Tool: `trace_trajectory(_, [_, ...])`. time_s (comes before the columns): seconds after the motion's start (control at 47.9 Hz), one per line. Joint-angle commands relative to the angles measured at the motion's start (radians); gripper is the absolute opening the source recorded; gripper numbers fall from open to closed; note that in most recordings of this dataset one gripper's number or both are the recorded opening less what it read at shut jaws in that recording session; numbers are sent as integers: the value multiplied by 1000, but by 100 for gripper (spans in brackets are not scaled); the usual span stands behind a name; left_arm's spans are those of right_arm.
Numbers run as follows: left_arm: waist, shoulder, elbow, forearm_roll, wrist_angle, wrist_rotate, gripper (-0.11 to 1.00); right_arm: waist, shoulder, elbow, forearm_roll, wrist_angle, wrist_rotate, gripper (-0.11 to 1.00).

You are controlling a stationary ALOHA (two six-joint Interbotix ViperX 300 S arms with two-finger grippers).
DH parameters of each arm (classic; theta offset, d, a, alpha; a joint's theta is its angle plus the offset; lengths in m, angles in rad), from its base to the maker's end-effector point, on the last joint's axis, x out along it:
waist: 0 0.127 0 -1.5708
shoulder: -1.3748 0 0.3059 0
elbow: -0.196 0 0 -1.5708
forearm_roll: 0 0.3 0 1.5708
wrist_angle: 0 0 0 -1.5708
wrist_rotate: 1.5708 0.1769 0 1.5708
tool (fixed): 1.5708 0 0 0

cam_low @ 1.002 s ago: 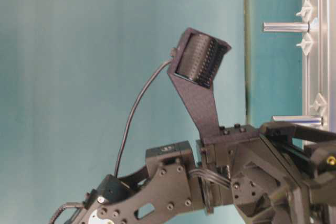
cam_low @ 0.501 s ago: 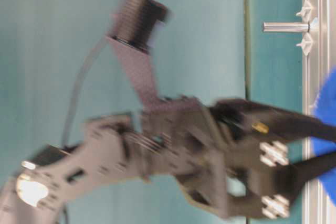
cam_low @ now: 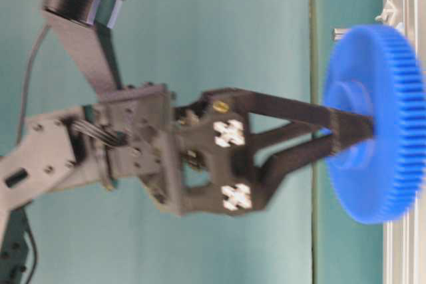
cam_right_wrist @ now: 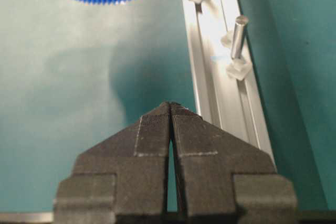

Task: Find the location of the shaft and insert the large gear.
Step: 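Lift the blue gear and carry it toward the right shaft on the rail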

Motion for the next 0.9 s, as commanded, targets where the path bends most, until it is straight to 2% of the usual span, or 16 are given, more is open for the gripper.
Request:
trace_trajectory(0.0, [12, -26, -48, 3, 11, 3, 70, -2, 5, -12, 0, -5, 9, 0])
trace_trajectory(0.334, [44, -3, -126, 5, 49, 5, 70, -2, 0, -11, 0, -6, 9, 0])
trace_trajectory(0.543, [58, 21, -172, 5, 61, 72, 70, -2, -2, -11, 0, -6, 9, 0])
trace_trajectory(0.877, [100, 87, -290, 5, 110, 103, 71, -2, -3, -11, 0, -5, 8, 0])
